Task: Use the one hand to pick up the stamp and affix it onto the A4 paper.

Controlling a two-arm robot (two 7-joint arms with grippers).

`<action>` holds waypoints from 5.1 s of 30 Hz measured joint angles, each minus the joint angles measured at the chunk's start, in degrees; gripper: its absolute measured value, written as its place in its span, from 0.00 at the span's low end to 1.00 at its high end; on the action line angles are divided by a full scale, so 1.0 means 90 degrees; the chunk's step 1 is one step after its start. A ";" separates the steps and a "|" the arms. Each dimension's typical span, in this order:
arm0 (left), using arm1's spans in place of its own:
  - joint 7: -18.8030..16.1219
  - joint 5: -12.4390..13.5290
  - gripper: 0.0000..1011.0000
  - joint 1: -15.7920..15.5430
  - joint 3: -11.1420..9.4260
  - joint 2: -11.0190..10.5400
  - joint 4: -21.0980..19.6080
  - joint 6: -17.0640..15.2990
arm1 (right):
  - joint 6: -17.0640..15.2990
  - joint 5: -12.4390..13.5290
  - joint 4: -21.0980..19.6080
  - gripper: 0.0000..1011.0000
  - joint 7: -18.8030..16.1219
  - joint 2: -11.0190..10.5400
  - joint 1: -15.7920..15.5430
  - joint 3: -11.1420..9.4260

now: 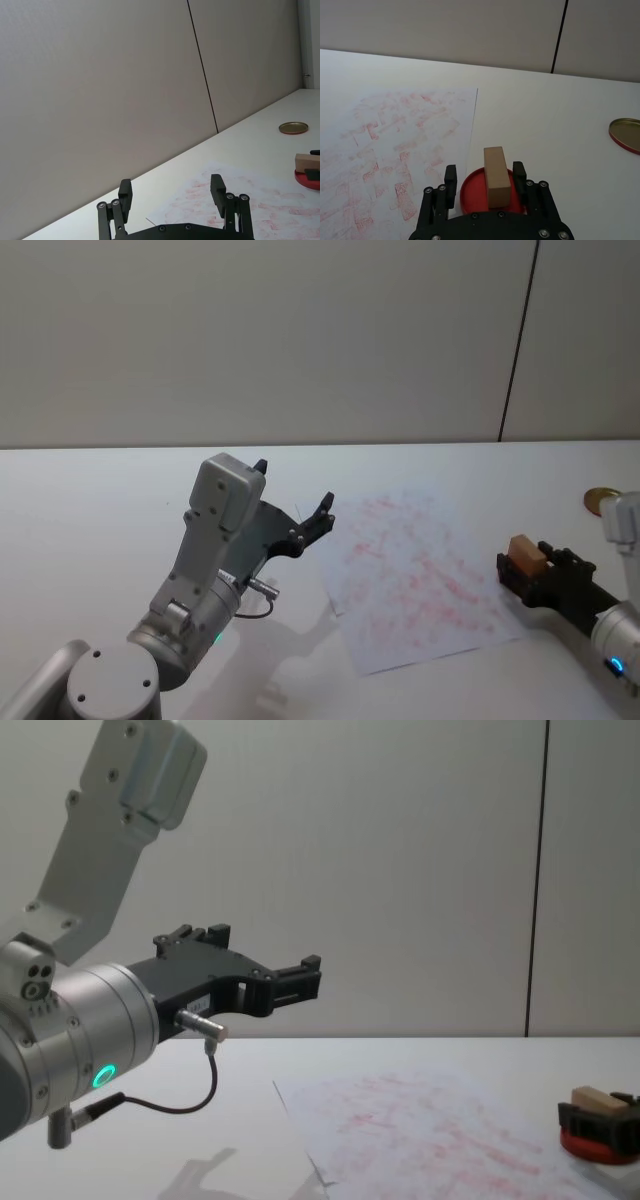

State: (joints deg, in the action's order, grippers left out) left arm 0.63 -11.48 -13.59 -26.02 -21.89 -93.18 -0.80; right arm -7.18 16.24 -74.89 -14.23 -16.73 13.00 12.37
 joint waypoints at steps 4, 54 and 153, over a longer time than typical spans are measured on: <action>0.0000 0.0000 0.98 0.0000 0.0000 0.0000 0.0000 0.0000 | 0.0034 -0.0081 0.0088 0.58 0.0001 0.0035 0.0055 0.0028; 0.0000 0.0000 0.98 0.0000 0.0000 0.0000 0.0000 0.0000 | 0.0465 0.0047 -0.0737 0.22 -0.0523 0.0061 -0.0410 0.0301; 0.0000 0.0000 0.98 0.0000 0.0000 0.0000 0.0000 0.0000 | 0.0460 0.0169 -0.0238 0.22 -0.0300 -0.0243 0.0001 -0.0133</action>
State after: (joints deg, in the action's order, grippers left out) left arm 0.63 -11.48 -13.59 -26.02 -21.89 -93.18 -0.80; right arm -3.04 17.76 -77.03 -16.93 -18.92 13.01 11.17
